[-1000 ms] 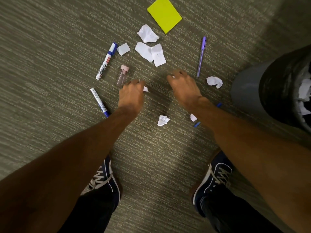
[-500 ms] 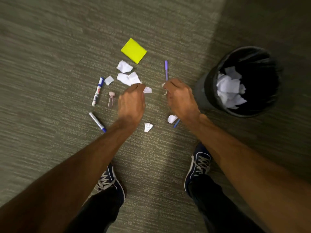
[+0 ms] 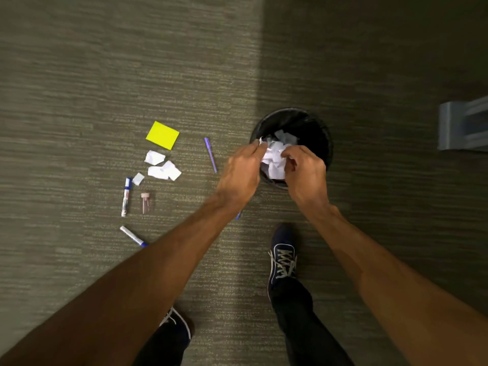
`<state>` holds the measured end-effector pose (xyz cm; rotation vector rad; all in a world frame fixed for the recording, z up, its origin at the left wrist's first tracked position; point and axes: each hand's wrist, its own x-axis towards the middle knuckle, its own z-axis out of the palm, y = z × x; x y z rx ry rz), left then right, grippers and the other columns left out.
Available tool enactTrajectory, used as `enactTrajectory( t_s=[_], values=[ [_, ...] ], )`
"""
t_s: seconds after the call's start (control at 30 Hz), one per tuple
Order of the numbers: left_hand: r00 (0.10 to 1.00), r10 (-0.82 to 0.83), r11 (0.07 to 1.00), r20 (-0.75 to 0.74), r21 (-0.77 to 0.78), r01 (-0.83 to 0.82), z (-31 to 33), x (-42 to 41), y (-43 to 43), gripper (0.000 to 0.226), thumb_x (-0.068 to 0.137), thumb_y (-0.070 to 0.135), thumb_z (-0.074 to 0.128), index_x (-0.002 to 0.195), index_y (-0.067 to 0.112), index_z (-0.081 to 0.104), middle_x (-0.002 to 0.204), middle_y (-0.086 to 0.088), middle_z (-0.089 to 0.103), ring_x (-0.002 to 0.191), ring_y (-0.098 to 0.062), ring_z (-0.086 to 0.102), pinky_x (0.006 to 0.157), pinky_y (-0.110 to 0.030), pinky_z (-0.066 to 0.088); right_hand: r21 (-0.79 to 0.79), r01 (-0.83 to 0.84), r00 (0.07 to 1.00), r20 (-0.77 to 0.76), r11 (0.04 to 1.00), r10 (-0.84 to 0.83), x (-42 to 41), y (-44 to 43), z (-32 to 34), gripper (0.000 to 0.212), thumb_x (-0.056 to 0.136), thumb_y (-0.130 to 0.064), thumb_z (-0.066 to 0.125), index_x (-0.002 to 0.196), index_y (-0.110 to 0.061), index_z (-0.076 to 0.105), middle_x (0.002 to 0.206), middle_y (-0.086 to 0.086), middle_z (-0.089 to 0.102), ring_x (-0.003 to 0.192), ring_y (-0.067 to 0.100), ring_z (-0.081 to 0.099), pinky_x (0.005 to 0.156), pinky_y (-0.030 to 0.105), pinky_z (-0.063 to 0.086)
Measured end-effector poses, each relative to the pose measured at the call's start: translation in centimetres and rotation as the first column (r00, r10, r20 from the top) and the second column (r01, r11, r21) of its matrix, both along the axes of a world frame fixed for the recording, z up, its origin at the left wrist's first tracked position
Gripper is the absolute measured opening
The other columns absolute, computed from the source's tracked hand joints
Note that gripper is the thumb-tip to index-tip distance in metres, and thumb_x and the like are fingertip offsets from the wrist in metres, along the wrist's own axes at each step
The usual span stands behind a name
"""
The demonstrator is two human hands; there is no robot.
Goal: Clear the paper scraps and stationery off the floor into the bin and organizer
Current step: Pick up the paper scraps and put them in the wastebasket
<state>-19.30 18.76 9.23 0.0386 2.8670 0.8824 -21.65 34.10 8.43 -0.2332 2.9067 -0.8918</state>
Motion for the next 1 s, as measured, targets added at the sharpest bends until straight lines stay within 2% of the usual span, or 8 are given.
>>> enactTrajectory(
  t_s=[0.17, 0.27, 0.4, 0.53, 0.67, 0.77, 0.9, 1.0],
  values=[
    [0.989, -0.124, 0.991, 0.086, -0.048, 0.128, -2.0, -2.5, 2.8, 0.061, 0.082, -0.018, 0.054, 0.14, 0.0, 0.049, 0.138, -0.022, 0.055, 0.124, -0.038, 0.054, 0.102, -0.045, 0.044, 0.01, 0.154, 0.983, 0.103, 0.988, -0.154, -1.7, 2.6, -1.2, 0.024, 0.087, 0.007, 0.055, 0.101, -0.006, 0.071, 0.096, 0.01, 0.073, 0.087, 0.025, 0.069, 0.077, 0.044, 0.058],
    [0.979, -0.152, 0.984, 0.136, -0.069, 0.162, -3.5, -3.6, 4.1, 0.054, 0.089, -0.008, 0.055, 0.141, 0.005, 0.048, 0.139, -0.017, 0.053, 0.127, -0.034, 0.05, 0.102, -0.04, 0.043, -0.012, 0.236, 0.955, 0.186, 0.972, -0.23, -2.4, 3.2, -2.7, 0.029, 0.086, 0.009, 0.052, 0.103, -0.006, 0.071, 0.097, 0.01, 0.073, 0.089, 0.024, 0.07, 0.079, 0.039, 0.058],
    [0.952, -0.208, 0.968, 0.222, -0.092, 0.233, -5.2, -5.0, 5.6, 0.061, 0.088, 0.005, 0.061, 0.145, 0.008, 0.042, 0.144, -0.015, 0.047, 0.133, -0.033, 0.043, 0.104, -0.044, 0.043, -0.072, 0.24, 0.942, 0.26, 0.968, -0.214, -3.1, 3.8, -4.1, 0.035, 0.087, 0.011, 0.052, 0.109, -0.004, 0.074, 0.103, 0.015, 0.073, 0.099, 0.028, 0.068, 0.086, 0.027, 0.05],
    [0.938, -0.221, 0.968, 0.267, -0.056, 0.245, -6.2, -5.8, 6.6, 0.074, 0.09, 0.001, 0.058, 0.155, 0.012, 0.025, 0.161, -0.016, 0.025, 0.15, -0.034, 0.018, 0.117, -0.042, 0.027, -0.083, 0.182, 0.956, 0.246, 0.98, -0.157, -3.9, 3.9, -4.9, 0.034, 0.088, 0.011, 0.054, 0.114, 0.0, 0.072, 0.112, 0.015, 0.073, 0.104, 0.02, 0.066, 0.085, 0.018, 0.045],
    [0.97, -0.154, 0.987, 0.19, -0.019, 0.16, -5.9, -5.0, 7.0, 0.069, 0.09, 0.007, 0.063, 0.152, 0.011, 0.033, 0.16, -0.011, 0.031, 0.15, -0.026, 0.022, 0.113, -0.041, 0.034, -0.068, 0.14, 0.97, 0.209, 0.988, -0.123, -4.1, 4.2, -4.5, 0.032, 0.087, 0.01, 0.052, 0.111, 0.003, 0.072, 0.112, 0.016, 0.072, 0.106, 0.024, 0.066, 0.089, 0.019, 0.045],
    [0.994, -0.061, 0.998, 0.095, 0.038, 0.058, -4.9, -4.1, 5.9, 0.056, 0.09, 0.007, 0.06, 0.144, 0.002, 0.044, 0.153, -0.018, 0.041, 0.143, -0.032, 0.035, 0.114, -0.043, 0.037, -0.041, 0.092, 0.99, 0.115, 0.995, -0.086, -3.5, 4.5, -3.7, 0.03, 0.087, 0.003, 0.051, 0.11, 0.002, 0.07, 0.111, 0.018, 0.069, 0.103, 0.028, 0.065, 0.089, 0.032, 0.05],
    [0.994, 0.105, 0.994, 0.016, 0.042, -0.106, -4.1, -2.1, 1.9, 0.044, 0.092, -0.001, 0.049, 0.136, 0.0, 0.052, 0.143, -0.018, 0.051, 0.131, -0.032, 0.048, 0.11, -0.04, 0.04, -0.089, -0.071, 0.997, -0.029, 0.994, 0.068, -1.3, 3.3, -2.5, 0.033, 0.084, 0.002, 0.052, 0.112, -0.003, 0.068, 0.113, 0.016, 0.063, 0.098, 0.028, 0.063, 0.084, 0.039, 0.054],
    [0.955, 0.292, 0.956, 0.051, 0.028, -0.294, -5.1, 1.4, -2.4, 0.043, 0.088, -0.001, 0.054, 0.131, -0.001, 0.055, 0.133, -0.019, 0.057, 0.123, -0.035, 0.053, 0.105, -0.041, 0.04, -0.122, -0.199, 0.979, -0.077, 0.972, 0.191, 1.7, 1.3, -2.7, 0.03, 0.083, 0.002, 0.053, 0.108, -0.004, 0.068, 0.106, 0.014, 0.062, 0.09, 0.025, 0.062, 0.074, 0.04, 0.055]
  ],
)
